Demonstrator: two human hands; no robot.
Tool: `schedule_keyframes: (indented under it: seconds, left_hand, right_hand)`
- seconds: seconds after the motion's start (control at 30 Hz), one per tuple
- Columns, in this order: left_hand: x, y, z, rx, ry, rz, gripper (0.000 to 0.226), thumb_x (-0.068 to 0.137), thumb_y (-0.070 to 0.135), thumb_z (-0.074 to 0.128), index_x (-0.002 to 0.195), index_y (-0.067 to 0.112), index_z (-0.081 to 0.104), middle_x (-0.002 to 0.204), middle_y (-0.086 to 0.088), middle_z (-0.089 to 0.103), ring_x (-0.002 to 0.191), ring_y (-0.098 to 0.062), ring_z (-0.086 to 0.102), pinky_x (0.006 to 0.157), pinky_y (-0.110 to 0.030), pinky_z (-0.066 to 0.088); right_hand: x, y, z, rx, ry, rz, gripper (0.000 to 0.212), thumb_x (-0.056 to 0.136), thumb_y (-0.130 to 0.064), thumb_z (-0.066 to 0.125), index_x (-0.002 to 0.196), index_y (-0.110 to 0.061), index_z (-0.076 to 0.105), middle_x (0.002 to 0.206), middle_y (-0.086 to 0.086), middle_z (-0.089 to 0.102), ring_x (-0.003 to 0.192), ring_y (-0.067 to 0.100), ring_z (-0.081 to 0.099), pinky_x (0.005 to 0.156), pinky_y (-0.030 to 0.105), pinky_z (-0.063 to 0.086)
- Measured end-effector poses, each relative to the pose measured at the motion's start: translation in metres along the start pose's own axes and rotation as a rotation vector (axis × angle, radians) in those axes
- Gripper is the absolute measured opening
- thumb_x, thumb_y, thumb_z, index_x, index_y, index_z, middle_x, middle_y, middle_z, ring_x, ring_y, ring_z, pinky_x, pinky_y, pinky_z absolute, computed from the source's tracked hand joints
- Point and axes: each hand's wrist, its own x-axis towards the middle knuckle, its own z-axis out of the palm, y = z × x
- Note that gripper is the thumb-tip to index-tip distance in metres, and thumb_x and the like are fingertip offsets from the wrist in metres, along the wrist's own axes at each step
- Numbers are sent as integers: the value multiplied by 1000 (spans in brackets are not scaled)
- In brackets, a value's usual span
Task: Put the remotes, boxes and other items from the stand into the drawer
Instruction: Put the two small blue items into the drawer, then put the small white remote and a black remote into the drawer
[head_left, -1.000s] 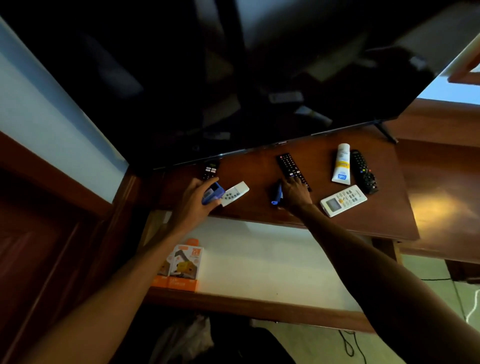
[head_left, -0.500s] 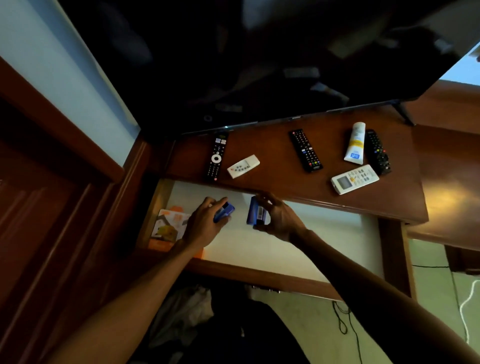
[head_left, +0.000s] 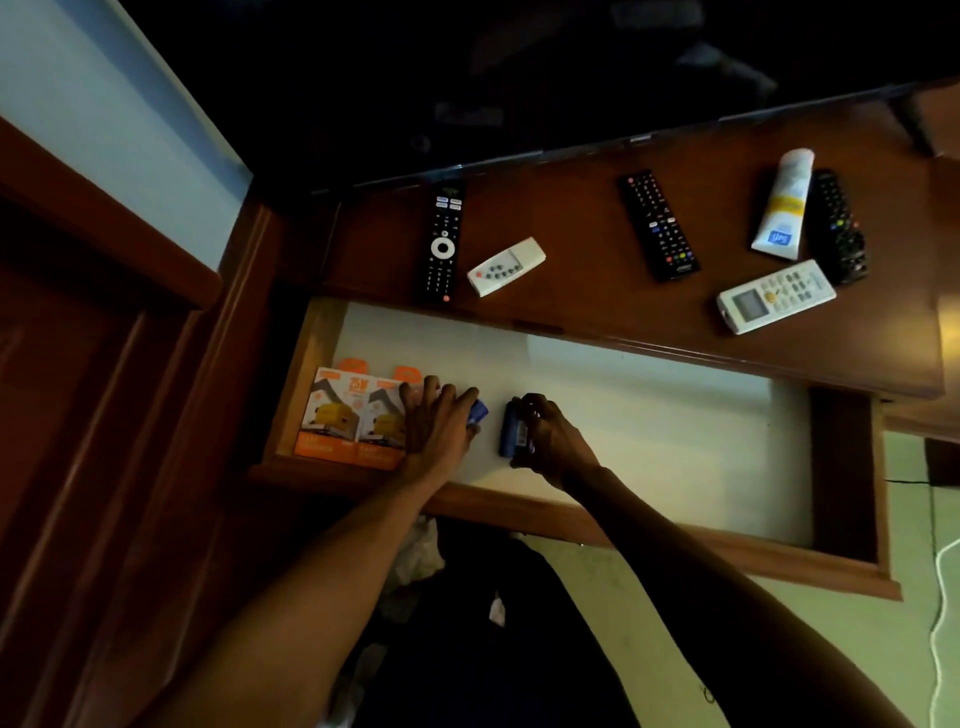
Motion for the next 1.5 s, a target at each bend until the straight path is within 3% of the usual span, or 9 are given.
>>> schedule_keyframes:
  seconds: [0.2,0.33,0.43,0.97,1.1,1.17,1.23,1.33,1.5]
  left_hand:
    - [-4,-12,-14,-53,-94,52,53,89,51,54,138,34,45,138,5,52,139,-31,24,111,-64,11]
    - [-7,-20,-28,-44,-131,84,52,88,20,58,137,32,47,147,3,43,145,-34,12,113,-64,2]
    - [-11,-26,-26,16,-151,123,56,82,20,65,134,28,48,152,-1,33,147,-34,7,114,-66,0]
    - [-33,-35,-21,98,-88,102,34,84,7,61,117,15,62,164,-10,-3,149,-36,-14,116,-62,-6]
    - [-33,-35,-23,40,-157,102,38,87,17,60,125,17,59,164,-8,-6,149,-34,-16,116,-59,-6]
    - [-34,-32,-31,-62,-164,95,48,91,26,58,138,21,49,164,-6,3,150,-31,-7,118,-56,1]
    - [-35,-25,-50,-223,-93,91,48,93,31,57,139,23,47,157,-5,32,146,-28,23,116,-50,24]
    - [-29,-12,-88,-433,93,81,31,94,32,55,123,24,58,122,0,66,108,-23,62,87,-40,53]
    - [7,20,-145,-553,323,136,26,94,28,56,119,21,59,117,-3,66,107,-23,61,83,-43,56]
  right_hand:
    - [-1,3,-6,162,76,94,87,78,-30,78,150,-12,33,149,12,34,133,31,39,106,39,42]
    - [0,6,-4,221,22,147,77,80,-21,77,147,-13,39,135,15,47,109,34,60,92,39,51]
    - [2,-3,4,250,-8,138,72,77,-12,79,141,-14,46,128,15,52,99,32,63,81,33,52]
    - [13,-37,44,298,8,160,52,69,-19,83,112,-18,54,108,11,61,93,31,63,69,29,46]
    - [9,-40,34,262,-47,159,58,73,-26,82,122,-19,52,116,12,61,104,31,62,77,33,50]
    - [3,-40,22,198,-108,152,72,76,-38,78,138,-22,44,126,11,59,111,30,60,86,39,52]
    - [-6,-36,4,175,-117,166,75,81,-44,73,143,-21,38,128,9,60,112,29,60,87,40,52]
    - [-21,-22,-31,235,-58,163,49,87,-42,67,128,-19,53,114,4,71,101,24,66,82,36,52]
    - [-40,4,-96,278,144,157,25,88,-36,67,105,-18,65,99,3,73,88,23,69,78,38,56]
